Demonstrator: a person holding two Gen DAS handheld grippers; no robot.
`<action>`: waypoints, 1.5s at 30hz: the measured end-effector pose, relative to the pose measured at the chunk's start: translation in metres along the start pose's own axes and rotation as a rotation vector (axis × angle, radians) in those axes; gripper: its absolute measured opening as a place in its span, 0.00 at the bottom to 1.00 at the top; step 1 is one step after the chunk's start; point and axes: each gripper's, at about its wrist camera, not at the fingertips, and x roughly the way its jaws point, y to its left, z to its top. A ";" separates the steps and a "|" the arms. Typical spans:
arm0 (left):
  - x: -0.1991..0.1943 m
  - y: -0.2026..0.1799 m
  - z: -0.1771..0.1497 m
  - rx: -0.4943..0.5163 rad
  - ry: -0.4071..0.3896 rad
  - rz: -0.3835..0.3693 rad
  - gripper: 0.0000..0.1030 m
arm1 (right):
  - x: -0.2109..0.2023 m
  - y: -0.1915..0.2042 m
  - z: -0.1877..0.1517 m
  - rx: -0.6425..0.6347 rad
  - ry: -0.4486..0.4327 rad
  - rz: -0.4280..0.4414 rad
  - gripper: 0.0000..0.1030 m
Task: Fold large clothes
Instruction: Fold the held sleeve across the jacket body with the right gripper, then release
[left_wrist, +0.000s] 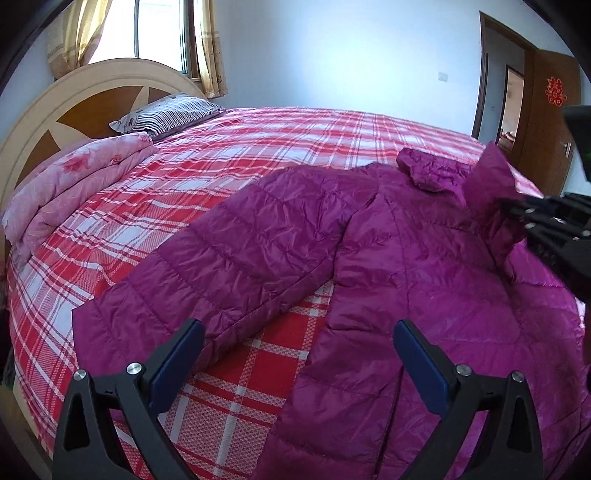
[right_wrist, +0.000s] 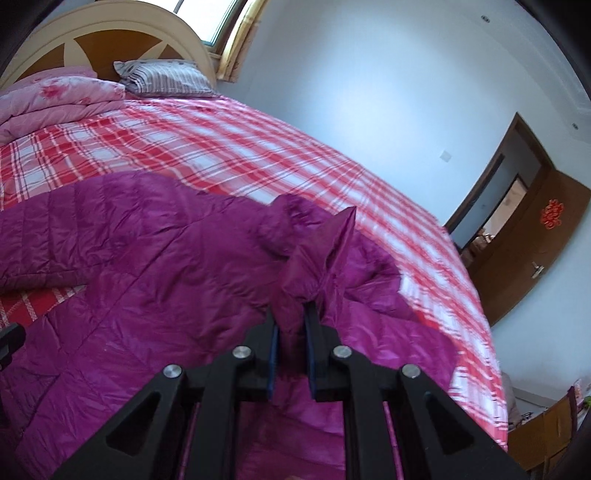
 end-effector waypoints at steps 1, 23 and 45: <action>0.001 0.000 -0.001 0.004 0.005 0.003 0.99 | 0.004 0.003 -0.003 0.002 0.004 0.019 0.16; 0.046 -0.125 0.099 0.183 -0.185 0.055 0.99 | 0.034 -0.151 -0.061 0.544 0.023 -0.043 0.71; 0.151 -0.149 0.082 0.229 0.045 0.079 0.99 | 0.112 -0.173 -0.113 0.594 0.228 -0.002 0.62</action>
